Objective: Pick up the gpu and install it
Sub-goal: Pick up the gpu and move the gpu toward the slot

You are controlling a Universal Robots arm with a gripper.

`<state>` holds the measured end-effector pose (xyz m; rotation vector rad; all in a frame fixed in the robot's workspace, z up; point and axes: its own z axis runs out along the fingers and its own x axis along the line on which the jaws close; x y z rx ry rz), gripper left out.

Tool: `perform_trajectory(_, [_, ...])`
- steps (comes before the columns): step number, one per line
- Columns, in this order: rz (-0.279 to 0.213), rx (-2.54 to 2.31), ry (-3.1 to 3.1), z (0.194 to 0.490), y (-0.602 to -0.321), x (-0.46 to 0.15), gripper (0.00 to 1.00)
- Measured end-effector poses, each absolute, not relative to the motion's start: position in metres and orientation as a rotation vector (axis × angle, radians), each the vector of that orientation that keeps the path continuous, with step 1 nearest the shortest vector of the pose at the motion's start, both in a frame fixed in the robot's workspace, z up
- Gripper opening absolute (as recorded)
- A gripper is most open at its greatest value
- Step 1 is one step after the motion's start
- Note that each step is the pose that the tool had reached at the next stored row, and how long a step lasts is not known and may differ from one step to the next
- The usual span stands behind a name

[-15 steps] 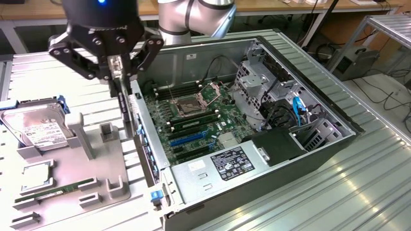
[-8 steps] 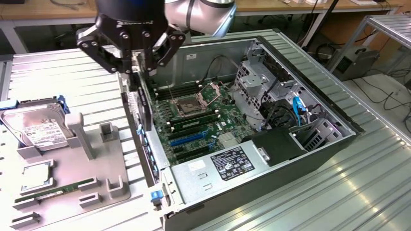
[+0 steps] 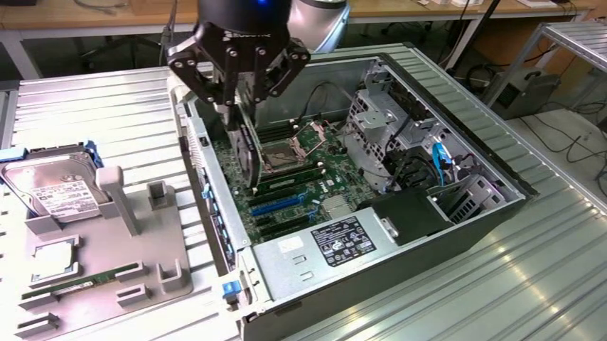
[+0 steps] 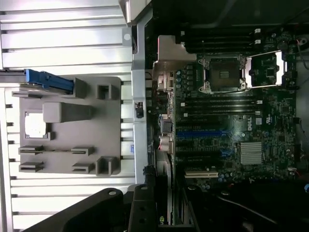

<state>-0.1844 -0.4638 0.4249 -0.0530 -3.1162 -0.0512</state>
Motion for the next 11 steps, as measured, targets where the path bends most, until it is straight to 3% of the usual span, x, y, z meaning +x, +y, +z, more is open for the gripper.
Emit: perform_trajectory(11, [-0.034, -0.053, -3.112, 0.403, -0.460, -0.128, 0.26])
